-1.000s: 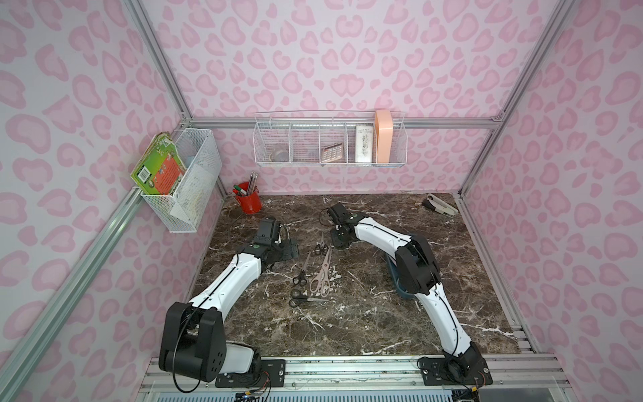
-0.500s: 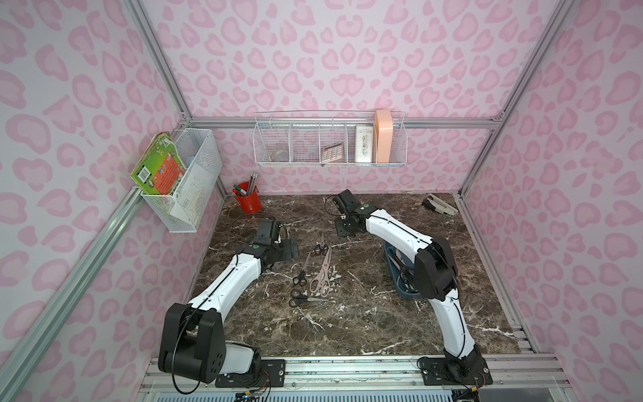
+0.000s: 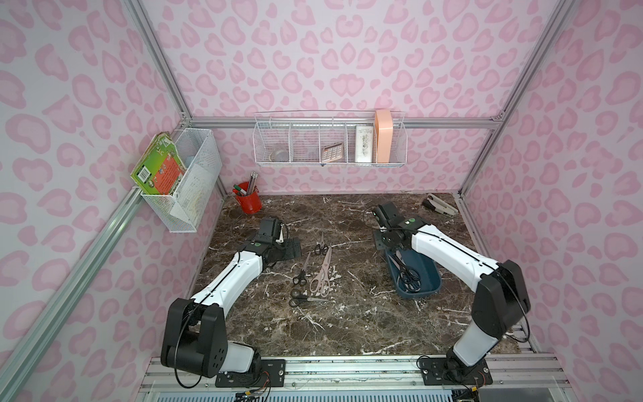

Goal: Put the scissors into the storage box
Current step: Place the scissors in the storage box.

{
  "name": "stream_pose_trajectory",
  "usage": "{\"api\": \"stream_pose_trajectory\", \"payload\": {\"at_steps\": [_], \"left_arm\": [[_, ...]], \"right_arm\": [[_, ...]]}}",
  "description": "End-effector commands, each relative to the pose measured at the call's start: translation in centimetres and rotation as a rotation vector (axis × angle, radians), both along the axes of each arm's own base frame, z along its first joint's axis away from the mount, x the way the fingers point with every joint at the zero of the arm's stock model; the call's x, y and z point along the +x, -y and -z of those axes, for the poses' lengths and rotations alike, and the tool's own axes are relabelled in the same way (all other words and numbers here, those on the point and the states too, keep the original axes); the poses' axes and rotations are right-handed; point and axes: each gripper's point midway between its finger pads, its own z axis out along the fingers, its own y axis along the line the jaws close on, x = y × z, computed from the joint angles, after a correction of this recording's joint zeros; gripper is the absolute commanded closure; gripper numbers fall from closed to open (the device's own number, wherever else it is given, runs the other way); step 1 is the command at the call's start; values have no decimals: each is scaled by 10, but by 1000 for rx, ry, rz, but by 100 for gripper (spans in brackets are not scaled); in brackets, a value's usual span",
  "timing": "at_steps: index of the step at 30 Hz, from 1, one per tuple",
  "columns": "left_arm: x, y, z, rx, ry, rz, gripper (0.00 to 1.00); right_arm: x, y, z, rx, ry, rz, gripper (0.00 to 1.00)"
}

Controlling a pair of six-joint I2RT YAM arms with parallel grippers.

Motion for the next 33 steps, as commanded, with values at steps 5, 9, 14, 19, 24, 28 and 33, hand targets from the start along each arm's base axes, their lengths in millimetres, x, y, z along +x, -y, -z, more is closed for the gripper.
{"api": "stream_pose_trajectory", "payload": {"at_steps": [5,9,14,19,24,28,33], "left_arm": [[-6,16,7,-27,-53,44,3],[-8,18,9,-17,-60,44,3],[-11,20,11,-12,-73,38,4],[-14,21,8,-8,-72,34,3],[-17,17,7,9,-68,27,3],[-18,15,5,16,-64,26,3],[-18,14,2,26,-60,29,3]], "right_arm": [[-48,44,11,90,-13,66,100],[-73,52,29,118,-54,71,100],[-88,65,57,109,-121,102,100],[-85,81,76,90,-173,154,100],[-75,82,77,78,-163,149,100],[-76,87,84,40,-186,155,90],[-74,92,85,38,-190,170,79]]}}
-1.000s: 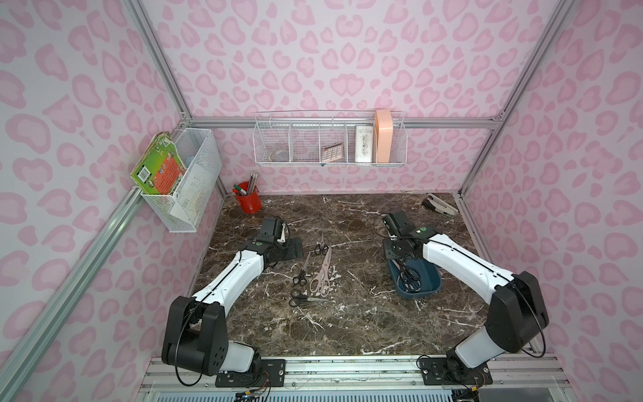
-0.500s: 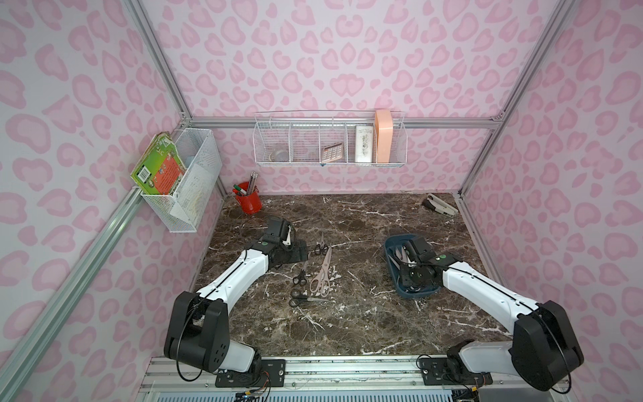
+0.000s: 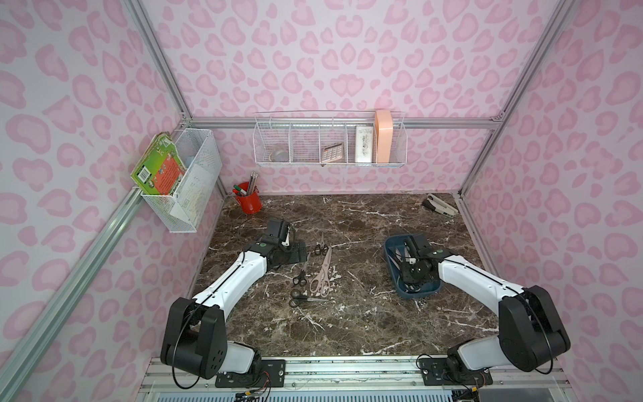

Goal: Put the scissors into the storage box
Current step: Place the scissors in the storage box.

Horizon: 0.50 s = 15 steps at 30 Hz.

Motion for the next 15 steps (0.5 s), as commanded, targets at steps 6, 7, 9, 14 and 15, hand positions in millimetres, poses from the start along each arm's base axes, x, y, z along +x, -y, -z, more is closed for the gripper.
{"api": "stream_pose_trajectory", "payload": {"at_steps": [6,7,9,14,15], "left_arm": [[0,-4,-7,24,11,-1,3],[1,-4,-8,25,12,-2,3],[1,-4,-9,28,16,-1,3],[4,-5,-12,31,22,-6,2],[4,-6,-11,25,19,-11,2]], "right_arm": [[11,6,-18,-21,36,14,64],[12,7,-23,-28,42,12,64],[16,6,-34,-26,61,10,63],[23,-19,-66,8,119,-40,61],[23,-31,-71,28,128,-66,61]]}}
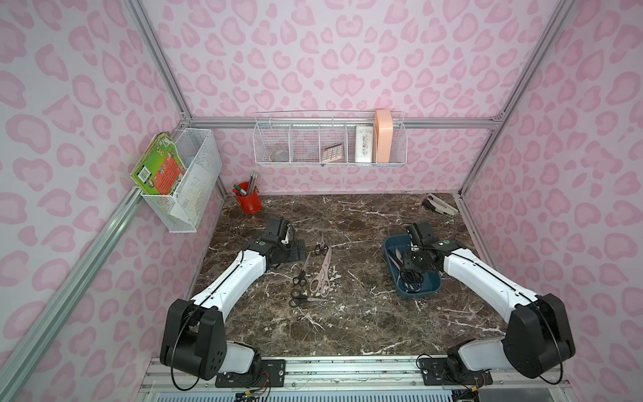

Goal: Put the scissors into the storage box
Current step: Place the scissors in the storage box, then adjust the scissors at the center of the board.

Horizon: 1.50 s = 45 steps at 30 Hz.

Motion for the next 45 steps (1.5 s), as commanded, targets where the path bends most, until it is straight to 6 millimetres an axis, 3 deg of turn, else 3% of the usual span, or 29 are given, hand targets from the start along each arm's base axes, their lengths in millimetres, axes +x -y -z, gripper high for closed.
{"api": "stream_pose_trajectory", "payload": {"at_steps": [1,10,18,22,24,31,38,45], "left_arm": [[-1,-2,-1,-7,-8,-5,2],[-12,-17,8,-55,-39,-62,2],[-18,-50,7,-119,-34,-177,2],[-20,-57,1,-120,-12,-196,2],[-21,-60,0,-117,-6,-202,2],[-26,-67,4,-108,-11,-219,2],[-25,-69,1,-104,-1,-221,2],[-26,-68,2,-110,-5,-220,2]], "right_arm": [[-5,-29,-11,33,2,-74,61],[-10,-153,-16,244,84,-204,60],[-43,-284,20,428,0,-523,61],[-60,-316,49,378,-77,-644,61],[-65,-336,46,405,-87,-701,62],[-75,-346,71,377,-176,-728,62],[-71,-333,98,294,-234,-677,63],[-65,-307,103,219,-238,-617,63]]}}
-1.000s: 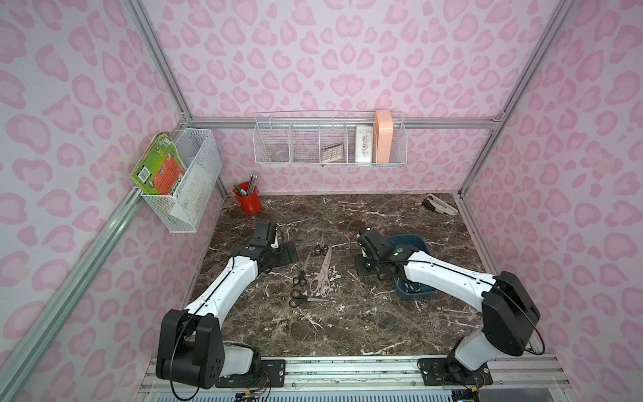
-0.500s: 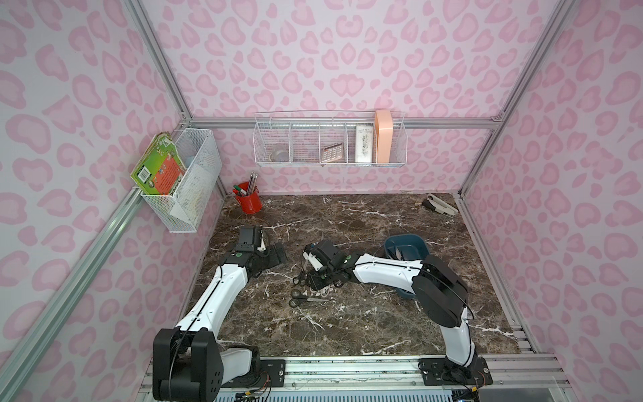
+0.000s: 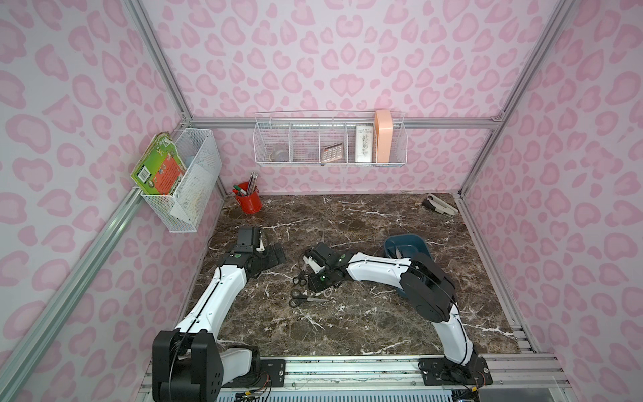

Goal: Put the scissors into the storage box
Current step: Adjust the scissors at the center of the board.

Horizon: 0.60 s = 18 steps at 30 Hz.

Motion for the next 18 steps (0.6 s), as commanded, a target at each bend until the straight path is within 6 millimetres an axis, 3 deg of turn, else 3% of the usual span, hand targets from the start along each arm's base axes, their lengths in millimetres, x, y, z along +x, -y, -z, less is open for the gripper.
{"api": "stream_pose_trajectory", "payload": {"at_steps": [1,9,18], "left_arm": [[-2,0,0,-4,-4,3,2],[-2,10,3,-42,-23,38,2],[0,22,10,-80,-58,78,2]], "right_arm": [[1,31,9,-107,-2,45,63],[5,87,4,-150,14,126,62],[15,87,-25,-122,89,106,62]]}}
